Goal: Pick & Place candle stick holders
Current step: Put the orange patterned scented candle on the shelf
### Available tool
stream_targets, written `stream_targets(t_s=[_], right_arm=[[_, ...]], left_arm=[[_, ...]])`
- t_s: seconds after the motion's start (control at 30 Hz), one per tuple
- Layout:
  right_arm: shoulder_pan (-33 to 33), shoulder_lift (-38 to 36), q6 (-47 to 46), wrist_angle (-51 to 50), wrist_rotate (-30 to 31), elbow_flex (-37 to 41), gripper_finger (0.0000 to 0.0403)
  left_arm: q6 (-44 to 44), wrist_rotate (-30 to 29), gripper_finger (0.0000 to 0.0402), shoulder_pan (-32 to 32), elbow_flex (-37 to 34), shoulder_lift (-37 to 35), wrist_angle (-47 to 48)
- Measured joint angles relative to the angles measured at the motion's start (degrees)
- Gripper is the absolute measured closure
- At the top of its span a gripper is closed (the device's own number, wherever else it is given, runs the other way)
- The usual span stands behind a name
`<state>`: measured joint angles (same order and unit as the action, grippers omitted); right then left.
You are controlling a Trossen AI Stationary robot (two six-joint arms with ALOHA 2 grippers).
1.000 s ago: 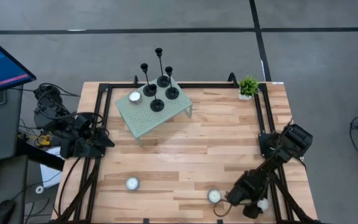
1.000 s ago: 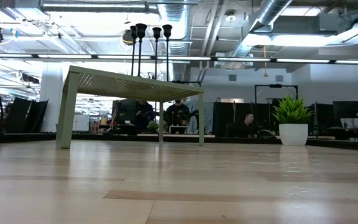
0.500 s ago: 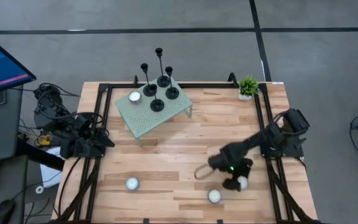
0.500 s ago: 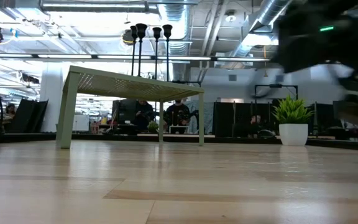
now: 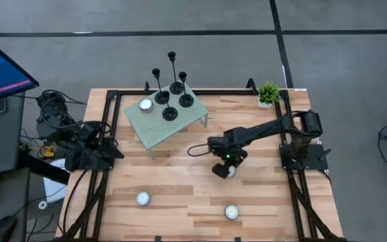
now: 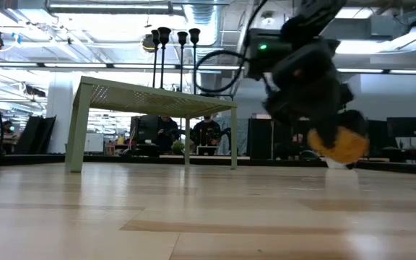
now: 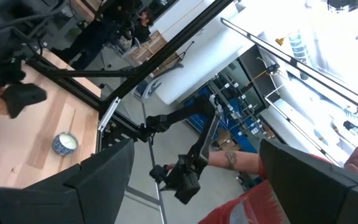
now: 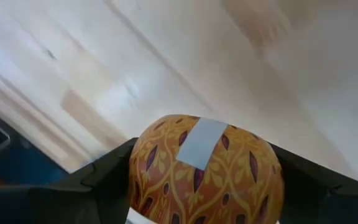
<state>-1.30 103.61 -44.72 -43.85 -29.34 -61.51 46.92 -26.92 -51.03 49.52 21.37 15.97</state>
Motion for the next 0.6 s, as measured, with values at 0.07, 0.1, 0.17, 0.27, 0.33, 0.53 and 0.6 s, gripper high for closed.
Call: stream_targets(t_s=[0.07,0.1,0.17,0.27,0.33,0.53,0.6], right_arm=[[0.2,2.2,1.0,0.2,0.5,-1.6,0.0116],[0.2,3.3,1.6,0.4,0.5,-2.4,0.0116],[0.1,5.4,2.7,0.9,0.4,-4.3,0.0116],[0.0,7.6,4.0,1.0,0.2,-7.7,0.0116],[0.0,8.5,4.7,0.2,0.1,-9.6,0.0116],[0.0,11.4,4.5,-1.8,-0.3,-12.5,0.0103],[0.0,12.4,4.4,-3.0,-1.6,-12.8,0.0090]], left_arm=[[0.0,-0.1,0.0053,0.0,0.0,0.0,0.0],[0.0,-0.3,0.0053,0.0,0.0,0.0,-0.1],[0.0,-0.5,0.0053,0.0,0.0,0.0,-0.1],[0.0,-0.6,0.0053,0.0,0.0,0.0,-0.2],[0.0,-0.6,0.0053,0.0,0.0,0.0,-0.2],[0.0,-0.7,0.0053,0.0,0.0,0.0,-0.3],[0.0,-0.7,0.0053,0.0,0.0,0.0,-0.4]])
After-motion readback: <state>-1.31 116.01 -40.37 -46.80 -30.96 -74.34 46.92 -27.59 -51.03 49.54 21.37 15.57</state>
